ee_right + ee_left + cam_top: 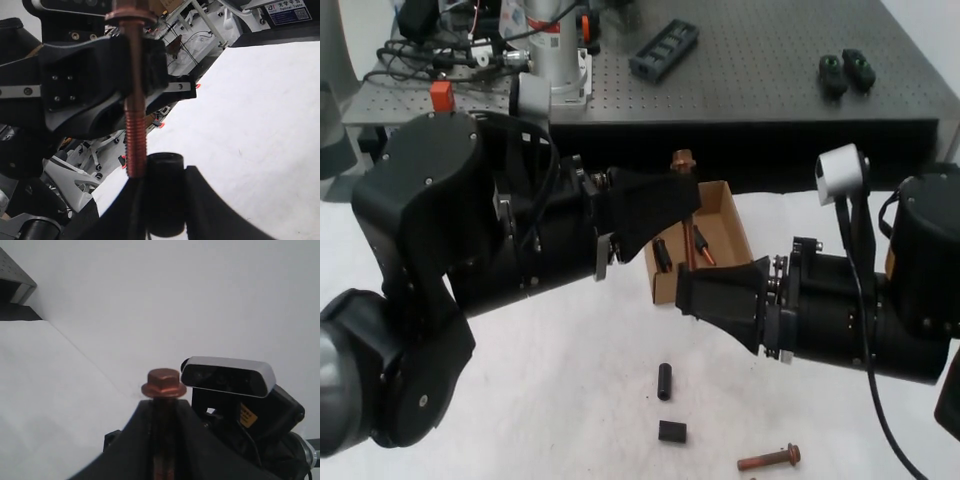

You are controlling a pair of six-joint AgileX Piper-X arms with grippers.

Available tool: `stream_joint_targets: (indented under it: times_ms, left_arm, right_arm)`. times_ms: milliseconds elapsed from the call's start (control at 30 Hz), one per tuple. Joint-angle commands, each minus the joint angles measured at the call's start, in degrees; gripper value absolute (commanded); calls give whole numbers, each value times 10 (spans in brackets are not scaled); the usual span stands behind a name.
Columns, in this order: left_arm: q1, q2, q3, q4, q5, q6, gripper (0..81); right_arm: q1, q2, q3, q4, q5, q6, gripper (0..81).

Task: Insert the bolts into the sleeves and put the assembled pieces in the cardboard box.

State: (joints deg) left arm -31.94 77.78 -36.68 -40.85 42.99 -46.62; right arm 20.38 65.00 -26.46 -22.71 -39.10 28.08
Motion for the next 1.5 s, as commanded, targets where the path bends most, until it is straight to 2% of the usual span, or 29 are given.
stream_joint_targets:
  times_ms: [0, 167, 400, 800, 1000, 1033, 1100, 1233, 1267, 1367, 1467]
  left_arm:
    - [-3, 0, -2, -6, 5, 4, 7]
    - [-3, 0, -2, -19, -18, 4, 7]
    - [-3, 0, -2, -12, -23, 18, 7]
    - [-3, 0, -2, -13, -19, 21, 7]
    - [-3, 0, -2, -11, 5, 21, 3]
    - [-3, 0, -2, -7, 13, 21, 18]
    - [-3, 0, -2, 7, 23, 23, 114]
    - [-3, 0, -2, 53, 9, 43, 470]
    - [-3, 0, -2, 63, 0, 51, 501]
    - [-1, 0, -2, 78, -20, 83, 445]
    - [4, 0, -2, 78, -41, 96, 422]
  right_arm:
    - [-4, -10, -12, -11, -12, 2, 35]
    - [-4, -10, -12, 54, -45, -16, 35]
    - [-3, -10, -12, 24, -48, -20, 35]
    - [-3, -10, -12, -50, -13, -20, 35]
    - [-3, -10, -12, -53, 16, -24, 35]
    - [-3, -10, -12, -53, 16, -24, 35]
    - [-4, -10, -12, -53, 16, -24, 35]
    - [-8, -6, -19, -38, 46, -54, 35]
    - [-15, 0, -27, -26, 55, -61, 35]
    - [-46, 33, -68, 31, 103, -99, 35]
    - [-79, 95, -134, 88, 152, -143, 35]
